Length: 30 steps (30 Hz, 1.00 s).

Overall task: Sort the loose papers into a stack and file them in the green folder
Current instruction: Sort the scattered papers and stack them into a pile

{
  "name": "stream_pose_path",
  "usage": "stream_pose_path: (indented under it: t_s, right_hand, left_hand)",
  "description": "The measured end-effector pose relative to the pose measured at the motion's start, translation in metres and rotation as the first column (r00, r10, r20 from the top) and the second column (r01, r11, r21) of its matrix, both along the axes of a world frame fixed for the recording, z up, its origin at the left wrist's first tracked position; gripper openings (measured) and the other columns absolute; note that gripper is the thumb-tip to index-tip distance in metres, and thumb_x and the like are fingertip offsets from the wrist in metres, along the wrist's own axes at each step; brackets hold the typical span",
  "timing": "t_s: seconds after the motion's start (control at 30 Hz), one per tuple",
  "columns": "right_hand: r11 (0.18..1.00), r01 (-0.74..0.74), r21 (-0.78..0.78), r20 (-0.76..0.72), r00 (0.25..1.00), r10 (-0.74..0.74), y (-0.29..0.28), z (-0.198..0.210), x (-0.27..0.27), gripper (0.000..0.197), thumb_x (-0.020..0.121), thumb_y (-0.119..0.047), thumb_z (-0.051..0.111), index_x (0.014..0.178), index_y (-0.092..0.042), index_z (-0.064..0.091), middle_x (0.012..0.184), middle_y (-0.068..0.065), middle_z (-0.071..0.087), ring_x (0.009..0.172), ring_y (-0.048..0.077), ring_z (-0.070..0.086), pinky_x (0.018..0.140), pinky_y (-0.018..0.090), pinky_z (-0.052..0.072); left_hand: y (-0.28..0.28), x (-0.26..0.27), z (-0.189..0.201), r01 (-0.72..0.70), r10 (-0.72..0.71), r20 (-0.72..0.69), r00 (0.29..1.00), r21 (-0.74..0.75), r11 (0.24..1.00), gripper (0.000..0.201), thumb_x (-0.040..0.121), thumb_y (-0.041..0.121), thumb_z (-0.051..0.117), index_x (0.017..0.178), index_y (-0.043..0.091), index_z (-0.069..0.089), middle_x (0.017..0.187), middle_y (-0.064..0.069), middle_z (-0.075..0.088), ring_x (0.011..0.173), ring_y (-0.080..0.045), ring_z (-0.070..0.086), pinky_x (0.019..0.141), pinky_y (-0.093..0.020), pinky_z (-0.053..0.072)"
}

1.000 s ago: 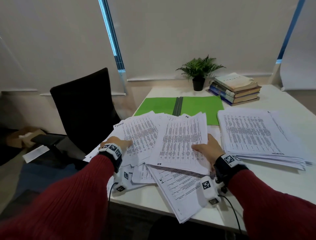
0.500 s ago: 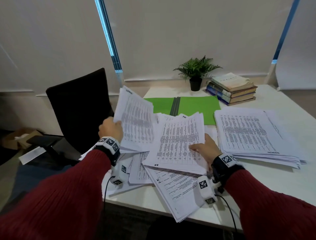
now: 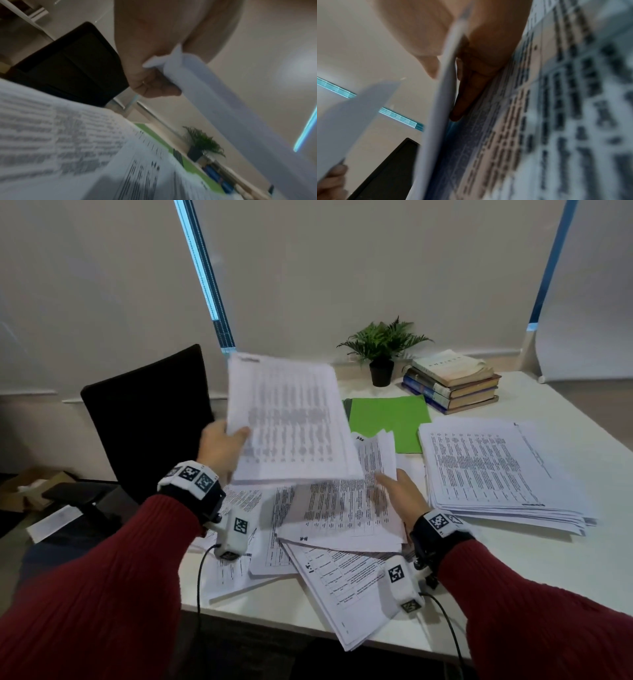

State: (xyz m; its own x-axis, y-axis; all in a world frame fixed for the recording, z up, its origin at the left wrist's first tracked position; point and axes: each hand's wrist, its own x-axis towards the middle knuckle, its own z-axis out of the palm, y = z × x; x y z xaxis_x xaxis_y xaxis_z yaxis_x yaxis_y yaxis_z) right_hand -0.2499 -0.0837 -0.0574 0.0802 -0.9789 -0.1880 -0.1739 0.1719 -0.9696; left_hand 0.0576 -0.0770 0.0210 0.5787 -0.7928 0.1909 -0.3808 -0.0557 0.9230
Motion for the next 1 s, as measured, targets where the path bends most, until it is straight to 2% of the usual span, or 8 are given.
stream_pose_path:
  t_s: [0.1,0.2,0.3,0.37,0.57,0.73,0.93,1.0]
  right_hand:
    - [0.998,0.016,0.053,0.116,0.993,-0.022,0.0,0.005,0.0,0.07,0.104,-0.06,0.037,0.159,-0.017,0.032,0.158,-0.003,0.039,0.146,0.018,0.036,0.118,0.04,0.025]
    - [0.998,-0.012,0.07,0.153,0.988,0.001,-0.001,0.001,-0.002,0.087,0.095,-0.067,0.05,0.161,-0.018,0.024,0.157,-0.006,0.036,0.149,0.021,0.032,0.116,0.042,0.026]
    - [1.0,-0.011,0.004,0.059,0.998,0.011,-0.006,-0.014,-0.006,0.084,0.09,-0.032,0.077,0.155,-0.012,0.028,0.15,0.001,0.048,0.135,0.026,0.05,0.101,0.031,0.039]
    - [0.998,-0.034,-0.048,0.029,0.999,0.035,-0.008,-0.02,-0.006,0.072,0.084,-0.01,0.082,0.142,-0.016,0.04,0.143,0.006,0.059,0.114,0.021,0.063,0.09,0.029,0.049]
    - [0.995,0.039,-0.093,0.077,0.997,-0.032,-0.023,-0.003,-0.031,0.086,0.069,-0.017,0.083,0.144,-0.024,0.042,0.144,0.005,0.058,0.127,0.028,0.059,0.108,0.052,0.048]
    - [0.989,0.104,-0.107,0.088,0.992,-0.094,-0.034,0.04,-0.086,0.06,0.079,0.006,0.06,0.133,-0.015,0.045,0.124,0.006,0.064,0.105,0.025,0.065,0.071,0.035,0.052]
    - [0.993,0.077,-0.092,-0.152,0.984,-0.09,-0.054,0.048,-0.158,0.033,0.081,0.019,0.056,0.101,-0.005,0.066,0.112,0.017,0.07,0.104,0.037,0.064,0.093,0.044,0.052]
    - [0.993,0.112,-0.039,-0.193,0.974,-0.117,-0.065,0.037,-0.182,0.038,0.083,0.016,0.066,0.115,-0.004,0.063,0.118,0.022,0.069,0.105,0.039,0.066,0.102,0.054,0.05]
  left_hand:
    - [-0.007,-0.024,-0.031,0.168,-0.172,0.003,0.985,0.199,0.966,0.028,0.107,0.017,0.062,0.129,0.0,0.068,0.114,-0.011,0.075,0.087,-0.025,0.07,0.065,-0.027,0.052]
    - [-0.019,-0.044,-0.064,0.252,-0.274,0.019,0.962,0.336,0.907,0.035,0.107,0.024,0.063,0.132,-0.001,0.065,0.122,-0.012,0.074,0.109,-0.036,0.071,0.07,-0.029,0.054]
    - [-0.024,-0.067,-0.079,0.281,-0.313,0.011,0.95,0.408,0.868,0.057,0.105,0.032,0.064,0.152,0.004,0.049,0.148,-0.011,0.062,0.135,-0.036,0.059,0.11,-0.046,0.051]
    - [-0.025,-0.074,-0.081,0.31,-0.343,-0.001,0.939,0.43,0.848,0.065,0.103,0.037,0.066,0.157,0.007,0.044,0.154,-0.008,0.056,0.139,-0.032,0.056,0.117,-0.045,0.044]
    - [-0.001,-0.066,-0.065,0.209,-0.358,0.226,0.906,0.496,0.843,0.078,0.092,0.072,0.063,0.143,0.014,0.055,0.144,-0.008,0.063,0.132,-0.029,0.059,0.108,-0.042,0.047]
    - [0.032,-0.082,-0.059,0.192,-0.627,0.358,0.692,0.746,0.638,0.109,0.064,0.093,0.066,0.135,0.012,0.054,0.128,-0.005,0.059,0.11,-0.021,0.058,0.1,-0.037,0.051]
    - [0.029,-0.104,-0.065,0.181,-0.673,0.35,0.651,0.79,0.586,0.088,0.059,0.064,0.096,0.124,0.017,0.058,0.119,0.001,0.066,0.11,-0.022,0.064,0.098,-0.04,0.055]
    - [0.023,-0.105,-0.066,0.223,-0.687,0.294,0.665,0.799,0.558,0.08,0.06,0.058,0.098,0.119,0.014,0.067,0.115,0.0,0.074,0.108,-0.023,0.069,0.099,-0.041,0.057]
